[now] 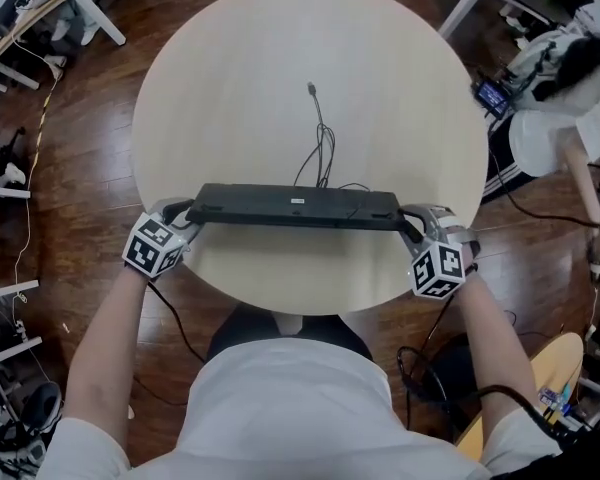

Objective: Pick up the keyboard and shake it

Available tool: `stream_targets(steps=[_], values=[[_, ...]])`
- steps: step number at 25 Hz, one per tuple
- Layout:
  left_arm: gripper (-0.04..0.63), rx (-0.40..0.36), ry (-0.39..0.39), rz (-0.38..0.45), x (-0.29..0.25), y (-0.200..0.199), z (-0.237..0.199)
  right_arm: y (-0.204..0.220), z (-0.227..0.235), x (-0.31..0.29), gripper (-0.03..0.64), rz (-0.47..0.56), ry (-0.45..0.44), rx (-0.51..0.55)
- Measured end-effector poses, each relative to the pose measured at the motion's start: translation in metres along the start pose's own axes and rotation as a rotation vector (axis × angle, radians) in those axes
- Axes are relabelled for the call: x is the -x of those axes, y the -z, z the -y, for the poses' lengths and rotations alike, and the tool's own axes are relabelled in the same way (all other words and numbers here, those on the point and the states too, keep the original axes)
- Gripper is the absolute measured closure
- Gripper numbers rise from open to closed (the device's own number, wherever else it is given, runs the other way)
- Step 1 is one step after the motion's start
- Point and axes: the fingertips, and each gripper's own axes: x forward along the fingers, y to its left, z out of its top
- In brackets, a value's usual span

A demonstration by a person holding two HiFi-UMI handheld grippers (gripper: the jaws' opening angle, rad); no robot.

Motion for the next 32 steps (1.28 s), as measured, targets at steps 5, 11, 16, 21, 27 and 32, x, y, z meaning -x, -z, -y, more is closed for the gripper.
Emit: stream_targets(steps=[5, 11, 16, 21, 27, 32], values=[[0.442, -0.054, -0.001, -0.038, -0.002, 0.004, 0.001, 0.001, -0.008, -0.001, 0.53, -0.027, -0.003, 0.047], [0.43, -0.205, -0.001, -0.107, -0.006, 0.019, 0.008, 0.004, -0.025, -0.002, 0.504, -0.065, -0.026, 0.122], [0.417, -0.39, -0.023, -0.165, -0.002, 0.038, 0.022, 0.004, -0.049, 0.005, 0.476, -0.092, -0.011, 0.215], [0.399, -0.608, -0.086, -0.217, -0.016, 0.04, 0.014, 0.015, -0.051, -0.015, 0.441, -0.105, 0.014, 0.291], [0.359, -0.772, -0.077, -0.286, -0.021, 0.054, 0.014, 0.021, -0.066, -0.025, 0.403, -0.101, -0.016, 0.389], [0.331, -0.797, -0.021, -0.33, -0.021, 0.053, 0.011, 0.023, -0.073, -0.026, 0.41, -0.114, -0.09, 0.422]])
